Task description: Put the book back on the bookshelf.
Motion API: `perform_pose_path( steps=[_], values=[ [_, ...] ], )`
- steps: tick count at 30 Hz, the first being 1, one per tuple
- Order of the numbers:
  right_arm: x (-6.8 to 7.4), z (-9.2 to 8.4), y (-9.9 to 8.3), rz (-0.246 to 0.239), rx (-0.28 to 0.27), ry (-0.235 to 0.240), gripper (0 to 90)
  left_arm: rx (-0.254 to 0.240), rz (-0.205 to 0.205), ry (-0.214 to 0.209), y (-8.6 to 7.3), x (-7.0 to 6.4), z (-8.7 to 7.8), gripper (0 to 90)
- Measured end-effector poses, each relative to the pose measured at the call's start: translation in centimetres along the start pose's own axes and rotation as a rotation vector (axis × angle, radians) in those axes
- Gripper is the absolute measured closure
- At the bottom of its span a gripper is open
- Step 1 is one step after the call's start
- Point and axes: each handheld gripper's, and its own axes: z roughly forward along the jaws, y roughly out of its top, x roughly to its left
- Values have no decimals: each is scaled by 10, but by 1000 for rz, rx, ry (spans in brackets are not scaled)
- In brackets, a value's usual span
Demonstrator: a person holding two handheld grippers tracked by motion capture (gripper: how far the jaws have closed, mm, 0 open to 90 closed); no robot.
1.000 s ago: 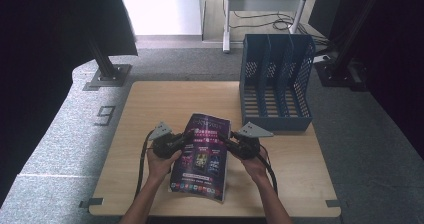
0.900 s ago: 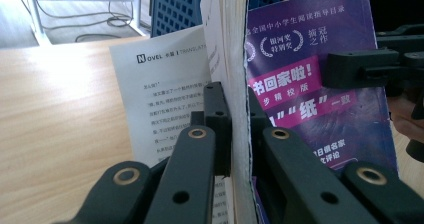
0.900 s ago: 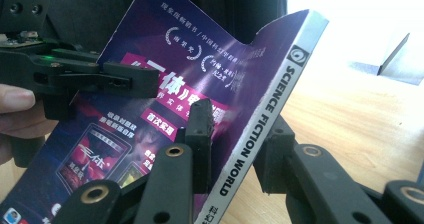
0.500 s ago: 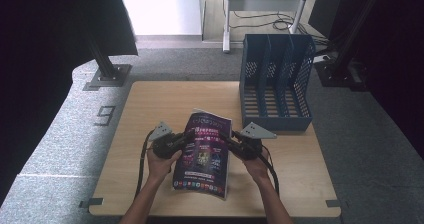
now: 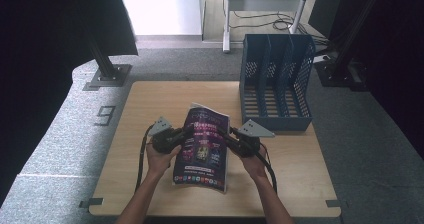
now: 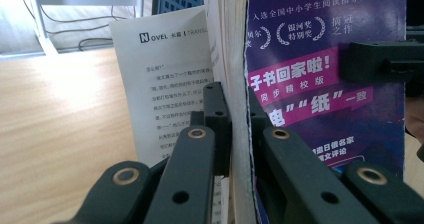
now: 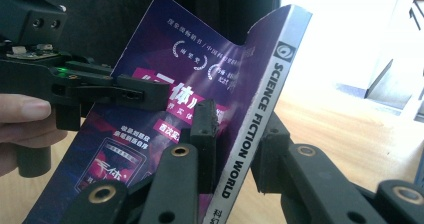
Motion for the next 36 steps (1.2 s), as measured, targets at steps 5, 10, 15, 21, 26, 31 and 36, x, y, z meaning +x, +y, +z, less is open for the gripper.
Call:
perform_pose_path(
  steps=[5, 10, 15, 21, 26, 31, 36],
  values=[
    [-5, -1, 4, -3, -15, -8, 759, -10, 15, 0, 4, -3, -1, 867],
    [-3, -5, 2, -12, -24, 3, 761, -9, 24, 0, 2, -3, -2, 868],
    [-3, -3, 7, -32, -23, -11, 763, -8, 27, 2, 8, -1, 1, 867],
    [-6, 0, 12, -42, -44, -33, 770, -15, 33, 5, 17, 1, 5, 867],
    [-8, -1, 12, -45, -48, -32, 776, -5, 43, 2, 17, 1, 5, 864],
    [-3, -7, 10, -53, -62, -8, 783, -19, 38, -2, 14, 1, 0, 861],
    [0, -6, 11, -64, -63, -9, 783, -16, 48, -1, 14, 3, -2, 864]
  ],
)
